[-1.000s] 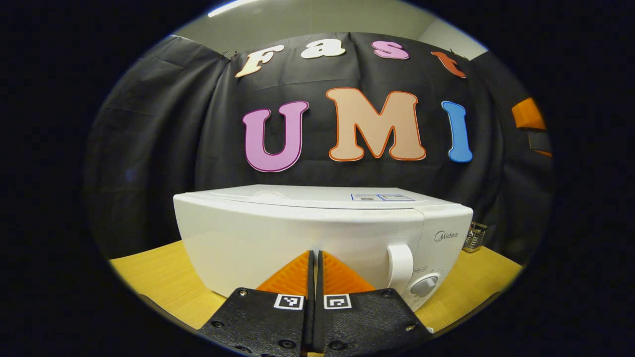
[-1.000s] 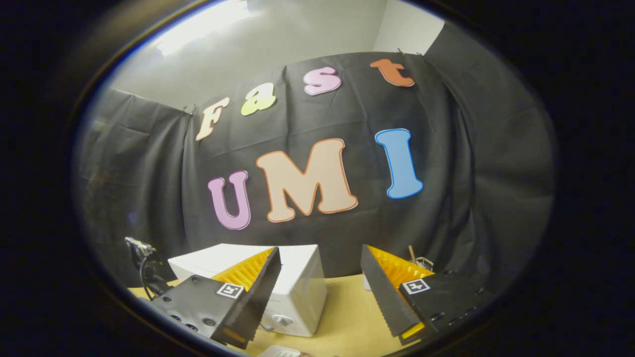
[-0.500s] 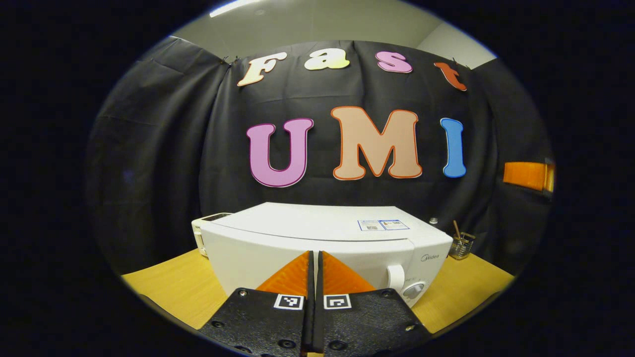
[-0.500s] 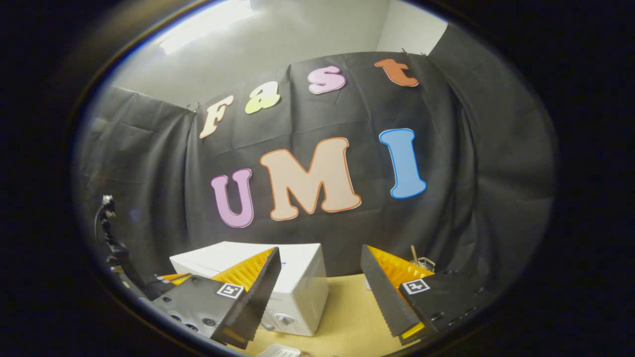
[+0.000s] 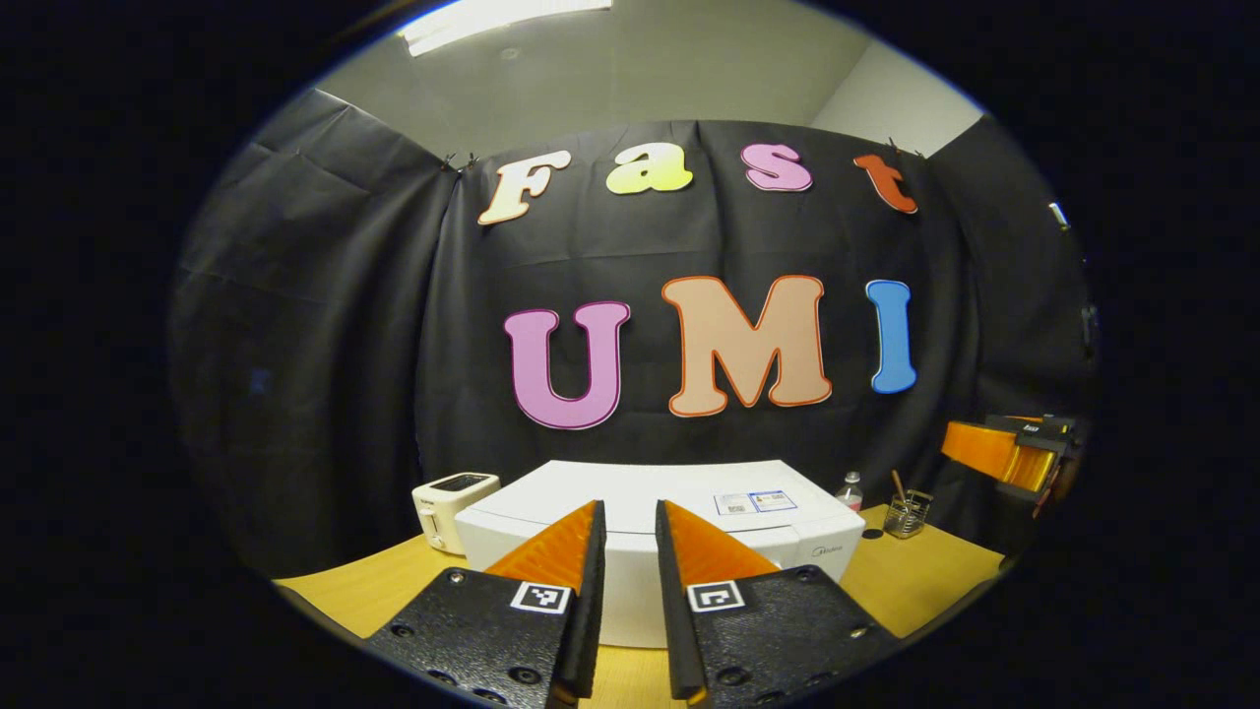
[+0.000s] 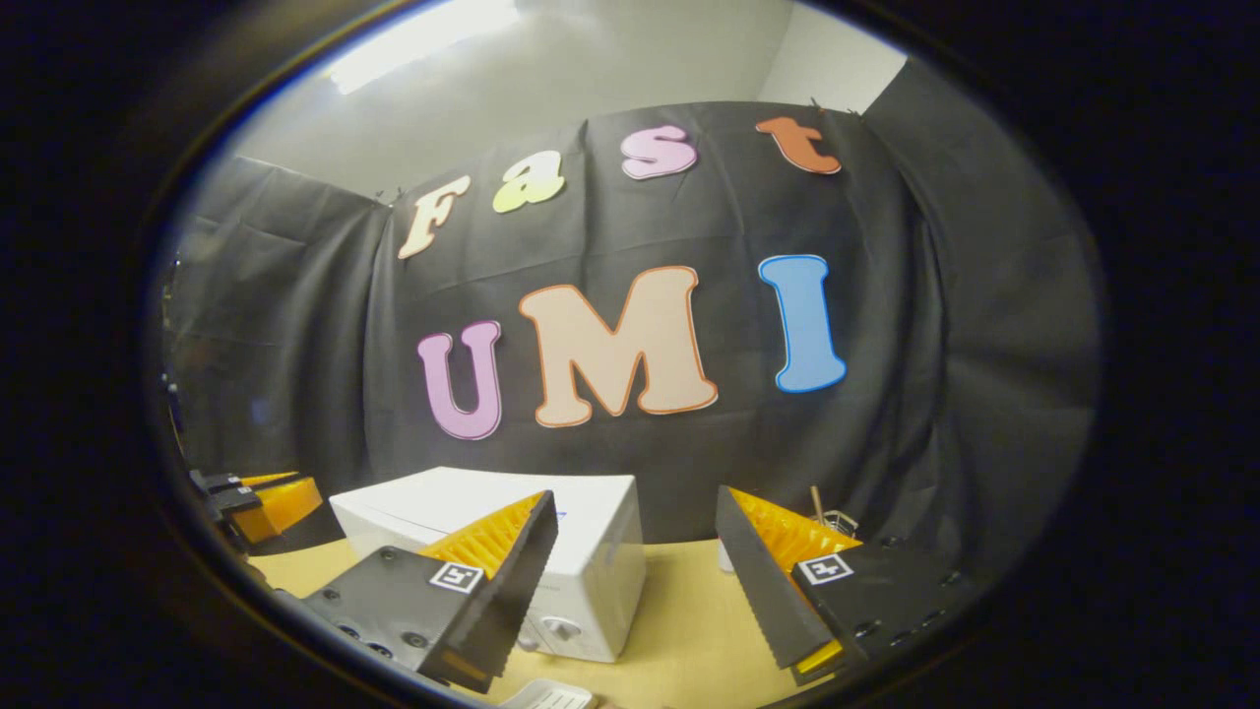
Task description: Open the microwave oven with the left hand, put the food in, and close the microwave oven.
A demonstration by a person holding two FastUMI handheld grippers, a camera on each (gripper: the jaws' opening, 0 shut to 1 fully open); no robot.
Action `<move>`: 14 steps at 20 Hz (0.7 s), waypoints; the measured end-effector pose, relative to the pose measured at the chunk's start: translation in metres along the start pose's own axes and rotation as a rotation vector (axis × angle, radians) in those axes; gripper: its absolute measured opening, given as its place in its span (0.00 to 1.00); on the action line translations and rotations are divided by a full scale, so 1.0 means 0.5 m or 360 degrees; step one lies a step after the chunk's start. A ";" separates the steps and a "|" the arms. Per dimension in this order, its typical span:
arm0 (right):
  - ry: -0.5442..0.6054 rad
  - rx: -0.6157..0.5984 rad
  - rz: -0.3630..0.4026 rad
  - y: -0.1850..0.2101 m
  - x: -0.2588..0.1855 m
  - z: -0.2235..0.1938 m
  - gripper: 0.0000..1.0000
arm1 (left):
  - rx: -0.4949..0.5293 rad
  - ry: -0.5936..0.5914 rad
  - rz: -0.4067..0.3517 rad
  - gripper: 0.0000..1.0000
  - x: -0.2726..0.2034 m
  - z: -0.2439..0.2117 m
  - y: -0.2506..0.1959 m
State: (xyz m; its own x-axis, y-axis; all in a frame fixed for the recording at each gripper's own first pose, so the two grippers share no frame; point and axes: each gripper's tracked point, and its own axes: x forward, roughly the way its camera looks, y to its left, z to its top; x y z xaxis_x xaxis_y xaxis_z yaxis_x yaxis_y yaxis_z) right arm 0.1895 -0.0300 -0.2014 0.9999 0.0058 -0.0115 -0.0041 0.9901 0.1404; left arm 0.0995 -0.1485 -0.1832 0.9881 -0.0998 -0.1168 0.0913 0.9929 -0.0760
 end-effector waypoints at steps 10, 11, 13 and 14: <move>0.0017 -0.0012 -0.0029 -0.011 0.005 -0.006 0.99 | -0.0001 -0.0046 -0.0003 0.98 -0.012 0.028 -0.014; 0.0016 -0.0013 -0.0029 -0.011 0.005 -0.005 0.99 | 0.0003 -0.0045 -0.0005 0.98 -0.013 0.027 -0.014; 0.0016 -0.0019 -0.0028 -0.011 0.004 -0.006 0.91 | 0.0007 -0.0051 -0.0001 0.98 -0.014 0.031 -0.010; 0.0016 -0.0019 -0.0029 -0.011 0.004 -0.007 0.91 | 0.0006 -0.0053 0.0000 0.98 -0.014 0.030 -0.011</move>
State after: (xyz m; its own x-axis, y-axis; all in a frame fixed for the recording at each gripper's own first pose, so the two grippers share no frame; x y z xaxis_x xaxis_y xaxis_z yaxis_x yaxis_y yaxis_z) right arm 0.1915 -0.0348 -0.2057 0.9996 -0.0109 -0.0241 0.0139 0.9916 0.1285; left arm 0.0941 -0.1521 -0.1670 0.9917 -0.0978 -0.0840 0.0918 0.9931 -0.0725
